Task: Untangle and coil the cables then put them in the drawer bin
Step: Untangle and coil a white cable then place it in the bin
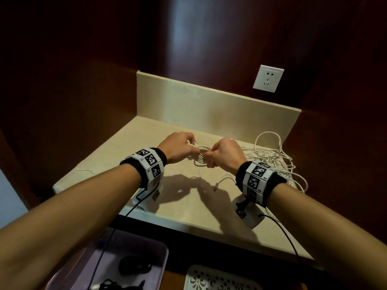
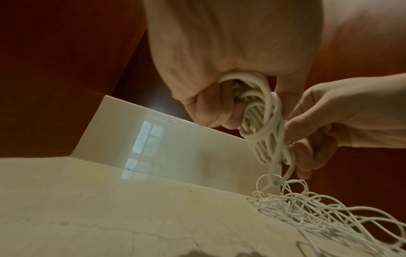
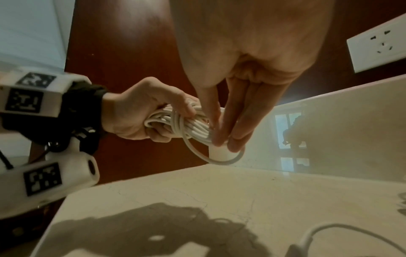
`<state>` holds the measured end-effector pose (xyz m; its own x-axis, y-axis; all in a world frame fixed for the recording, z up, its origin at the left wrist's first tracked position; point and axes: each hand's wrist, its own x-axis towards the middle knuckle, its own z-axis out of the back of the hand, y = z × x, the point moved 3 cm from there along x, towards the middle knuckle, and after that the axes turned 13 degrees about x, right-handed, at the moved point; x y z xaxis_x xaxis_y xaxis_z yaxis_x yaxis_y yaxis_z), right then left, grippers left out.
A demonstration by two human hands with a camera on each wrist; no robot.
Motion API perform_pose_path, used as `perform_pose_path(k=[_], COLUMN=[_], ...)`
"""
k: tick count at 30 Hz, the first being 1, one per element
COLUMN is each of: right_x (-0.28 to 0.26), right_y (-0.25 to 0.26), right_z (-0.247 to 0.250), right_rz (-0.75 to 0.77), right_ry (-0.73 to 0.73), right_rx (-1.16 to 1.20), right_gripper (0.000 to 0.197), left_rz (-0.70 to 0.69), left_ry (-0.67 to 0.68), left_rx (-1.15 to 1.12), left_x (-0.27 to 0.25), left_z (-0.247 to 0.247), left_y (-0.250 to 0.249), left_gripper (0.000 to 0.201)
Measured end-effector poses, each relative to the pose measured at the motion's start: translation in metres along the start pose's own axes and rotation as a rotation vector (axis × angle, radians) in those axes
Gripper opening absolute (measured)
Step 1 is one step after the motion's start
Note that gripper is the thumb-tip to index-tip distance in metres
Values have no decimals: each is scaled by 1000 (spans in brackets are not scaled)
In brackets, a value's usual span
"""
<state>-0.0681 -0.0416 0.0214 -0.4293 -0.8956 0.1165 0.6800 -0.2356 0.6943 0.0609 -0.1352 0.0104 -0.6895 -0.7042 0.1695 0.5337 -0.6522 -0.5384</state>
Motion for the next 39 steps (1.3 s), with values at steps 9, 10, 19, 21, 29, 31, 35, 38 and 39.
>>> perform_pose_path(k=[9, 10, 19, 21, 29, 31, 35, 38, 39], right_x=[0, -1, -2, -2, 1, 0, -1, 1, 3], right_y=[0, 0, -2, -2, -4, -5, -18, -24, -25], right_z=[-4, -5, -6, -4, -6, -6, 4, 9, 10], right_rz=[56, 79, 66, 37, 38, 40, -34, -106, -114], right_ry=[21, 10, 21, 1, -39, 6, 57, 55, 47], right_rx=[-71, -106, -108, -53, -47, -63, 4, 158, 210], right_gripper=[20, 19, 19, 23, 25, 24, 20, 20, 21], left_rz=[16, 17, 23, 21, 22, 31, 44, 11, -8], left_ry=[-13, -16, -23, -34, -56, -68, -85, -27, 5], left_rx=[-56, -66, -81, -78, -91, -98, -157, -267, -286], left_x=[1, 1, 0, 0, -1, -1, 2, 1, 0], left_z=[2, 2, -3, -3, -3, -1, 4, 4, 3], left_y=[3, 3, 4, 4, 2, 4, 12, 11, 9], left_gripper=[9, 9, 10, 11, 13, 11, 4, 2, 3])
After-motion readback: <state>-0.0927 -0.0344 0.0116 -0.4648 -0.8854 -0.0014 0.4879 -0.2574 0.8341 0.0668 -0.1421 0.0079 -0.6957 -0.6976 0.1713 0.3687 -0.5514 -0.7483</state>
